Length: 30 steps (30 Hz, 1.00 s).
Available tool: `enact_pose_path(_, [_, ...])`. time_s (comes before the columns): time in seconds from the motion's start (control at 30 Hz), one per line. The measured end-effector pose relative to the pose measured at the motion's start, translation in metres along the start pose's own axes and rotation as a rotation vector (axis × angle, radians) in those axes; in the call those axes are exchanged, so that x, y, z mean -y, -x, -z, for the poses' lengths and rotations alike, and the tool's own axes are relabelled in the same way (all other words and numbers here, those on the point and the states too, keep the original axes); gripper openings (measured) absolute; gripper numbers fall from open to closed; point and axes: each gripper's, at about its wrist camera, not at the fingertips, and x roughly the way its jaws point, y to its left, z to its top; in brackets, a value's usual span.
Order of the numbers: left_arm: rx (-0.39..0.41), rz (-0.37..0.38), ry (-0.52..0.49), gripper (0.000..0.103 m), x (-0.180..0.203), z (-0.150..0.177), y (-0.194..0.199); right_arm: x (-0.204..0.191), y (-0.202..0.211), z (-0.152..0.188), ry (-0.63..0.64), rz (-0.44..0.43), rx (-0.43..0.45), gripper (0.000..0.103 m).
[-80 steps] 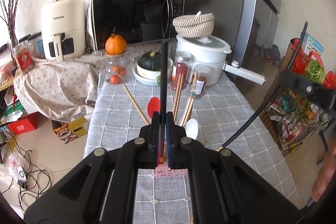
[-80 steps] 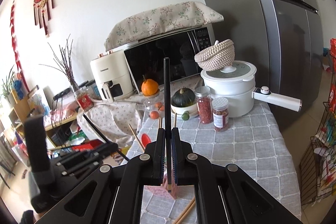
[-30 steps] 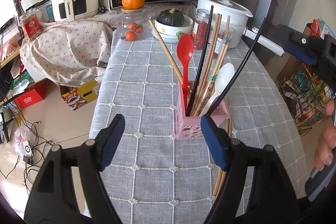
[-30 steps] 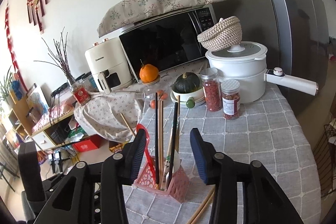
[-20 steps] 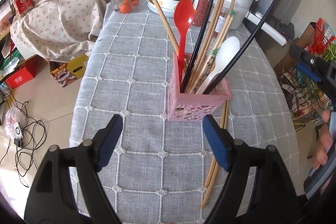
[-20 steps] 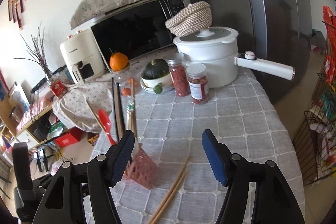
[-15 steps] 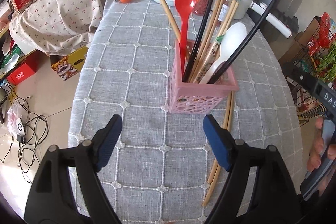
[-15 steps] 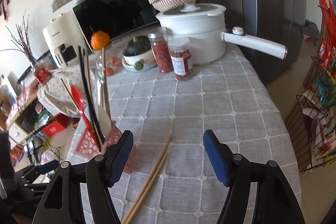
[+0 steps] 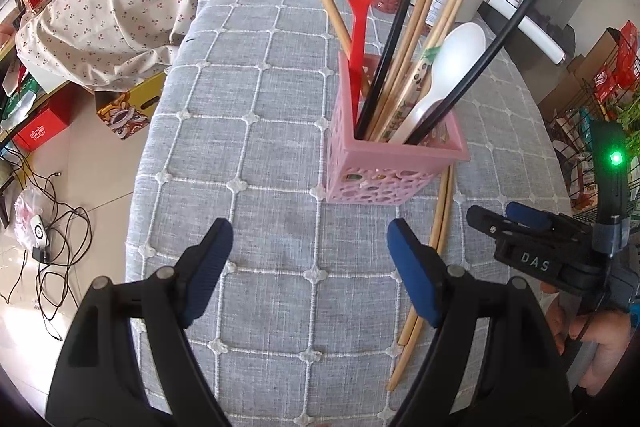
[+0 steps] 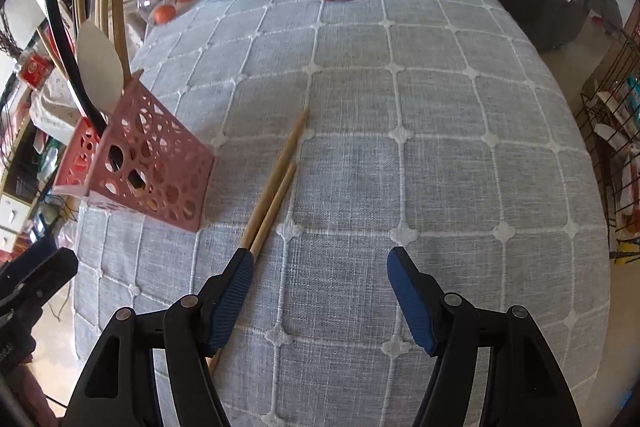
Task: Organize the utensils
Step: 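Move both tools to the last two wooden chopsticks on the table, then grasp a wooden chopstick with the right tool while the left tool grasps the other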
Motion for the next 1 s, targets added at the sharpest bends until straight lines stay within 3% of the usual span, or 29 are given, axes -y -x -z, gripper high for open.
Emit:
enact_pose_path(0.33, [0.0,-0.009,0.005,0.08,-0.004,0.001,0.001,-0.019,-0.022,0.001,0.026,0.04,-0.057,0.071])
enact_pose_path(0.63, [0.003,-0.02,-0.013,0.08,-0.003,0.003,0.001,-0.031,-0.027,-0.001,0.062,0.105,-0.052,0.069])
enact_pose_path(0.7, [0.004,-0.024,-0.026,0.08,0.001,0.004,0.0,-0.038,-0.028,0.0,0.086,0.144,-0.048,0.06])
enact_pose_path(0.77, [0.004,-0.026,-0.041,0.08,0.006,0.005,-0.001,-0.044,-0.025,0.002,0.106,0.141,-0.044,0.031])
enact_pose_path(0.8, [0.004,-0.026,-0.051,0.08,0.009,0.006,-0.001,-0.045,-0.023,0.003,0.108,0.134,-0.051,0.021])
enact_pose_path(0.93, [0.0,-0.016,-0.107,0.08,0.027,0.01,-0.003,-0.033,-0.019,0.003,0.085,0.07,-0.082,0.007])
enact_pose_path(1.0, [-0.001,-0.005,-0.142,0.08,0.038,0.012,-0.003,-0.02,-0.018,0.001,0.053,0.047,-0.093,0.006])
